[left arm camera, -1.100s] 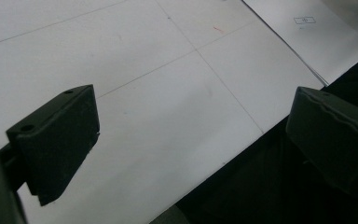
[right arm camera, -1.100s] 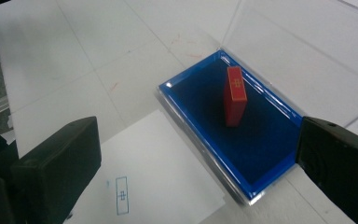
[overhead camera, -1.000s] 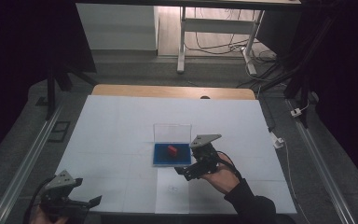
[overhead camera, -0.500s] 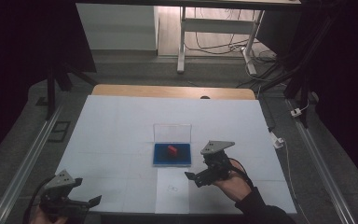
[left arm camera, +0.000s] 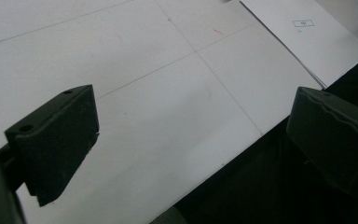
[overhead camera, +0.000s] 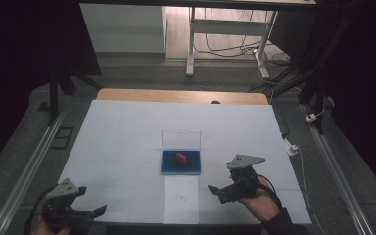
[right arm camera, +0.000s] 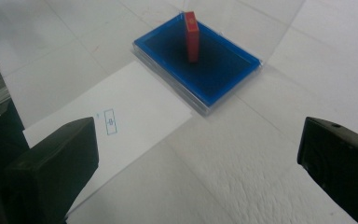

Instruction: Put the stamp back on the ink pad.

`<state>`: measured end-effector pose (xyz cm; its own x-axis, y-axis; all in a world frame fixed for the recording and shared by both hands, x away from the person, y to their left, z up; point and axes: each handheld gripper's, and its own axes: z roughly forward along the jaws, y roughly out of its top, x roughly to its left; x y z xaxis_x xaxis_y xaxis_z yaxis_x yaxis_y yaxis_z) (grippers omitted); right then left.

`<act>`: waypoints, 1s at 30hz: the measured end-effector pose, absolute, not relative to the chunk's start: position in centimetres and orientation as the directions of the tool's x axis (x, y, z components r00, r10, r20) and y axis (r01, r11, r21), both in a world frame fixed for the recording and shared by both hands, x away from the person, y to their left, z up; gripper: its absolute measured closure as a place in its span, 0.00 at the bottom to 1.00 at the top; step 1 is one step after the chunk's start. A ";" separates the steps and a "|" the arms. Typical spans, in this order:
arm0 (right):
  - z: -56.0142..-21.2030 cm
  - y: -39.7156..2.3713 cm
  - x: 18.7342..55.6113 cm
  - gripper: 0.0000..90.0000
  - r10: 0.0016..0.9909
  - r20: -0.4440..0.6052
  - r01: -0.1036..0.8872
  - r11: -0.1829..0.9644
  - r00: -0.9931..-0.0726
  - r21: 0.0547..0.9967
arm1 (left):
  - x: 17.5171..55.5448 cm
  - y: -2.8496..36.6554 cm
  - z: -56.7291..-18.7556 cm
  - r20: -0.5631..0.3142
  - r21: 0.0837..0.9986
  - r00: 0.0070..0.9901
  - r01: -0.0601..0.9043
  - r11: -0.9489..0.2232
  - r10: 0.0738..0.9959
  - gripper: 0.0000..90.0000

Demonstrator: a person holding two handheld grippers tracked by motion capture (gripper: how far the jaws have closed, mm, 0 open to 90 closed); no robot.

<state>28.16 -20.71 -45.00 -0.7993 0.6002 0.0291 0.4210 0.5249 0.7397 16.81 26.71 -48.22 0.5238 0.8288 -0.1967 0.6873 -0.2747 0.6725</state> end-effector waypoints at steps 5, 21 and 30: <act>-44.9 -22.0 27.5 0.00 0.623 0.025 0.431 0.511 -0.782 0.743 | 16.8 26.7 -48.2 -0.197 0.673 0.523 0.687 -0.274 0.829 0.03; -44.7 -26.8 25.3 0.00 0.713 0.017 0.478 0.451 -0.701 0.754 | 16.8 26.7 -48.2 -0.195 0.672 0.523 0.687 -0.276 0.830 0.03; -45.0 -29.6 24.3 0.00 0.777 0.010 0.517 0.409 -0.629 0.752 | 16.8 26.7 -48.2 -0.196 0.673 0.522 0.688 -0.274 0.830 0.03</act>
